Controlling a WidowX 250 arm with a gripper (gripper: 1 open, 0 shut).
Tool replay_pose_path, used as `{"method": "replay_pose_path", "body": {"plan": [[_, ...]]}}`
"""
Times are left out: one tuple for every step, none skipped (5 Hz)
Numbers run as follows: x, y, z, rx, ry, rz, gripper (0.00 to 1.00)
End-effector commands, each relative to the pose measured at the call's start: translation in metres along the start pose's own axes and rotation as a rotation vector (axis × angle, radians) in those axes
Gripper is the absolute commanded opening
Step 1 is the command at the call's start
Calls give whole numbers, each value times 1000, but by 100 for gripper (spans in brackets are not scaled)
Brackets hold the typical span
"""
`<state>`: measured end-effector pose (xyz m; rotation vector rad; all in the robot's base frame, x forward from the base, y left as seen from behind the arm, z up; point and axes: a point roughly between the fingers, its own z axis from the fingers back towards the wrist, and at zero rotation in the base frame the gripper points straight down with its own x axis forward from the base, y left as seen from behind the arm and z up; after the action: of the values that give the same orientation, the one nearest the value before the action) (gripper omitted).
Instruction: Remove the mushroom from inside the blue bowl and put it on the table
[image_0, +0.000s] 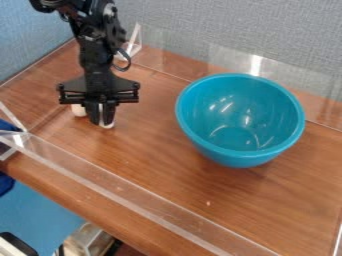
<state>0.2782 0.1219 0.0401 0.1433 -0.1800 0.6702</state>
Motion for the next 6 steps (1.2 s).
{"method": "replay_pose_path", "body": {"plan": [[6, 3, 6, 8, -32, 13, 100], [5, 5, 8, 13, -26, 16, 100], [7, 6, 16, 3, -22, 17, 100], [10, 6, 27, -11, -17, 17, 100], [16, 7, 46, -41, -20, 15, 100], [19, 5, 59, -68, -21, 16, 100]]}}
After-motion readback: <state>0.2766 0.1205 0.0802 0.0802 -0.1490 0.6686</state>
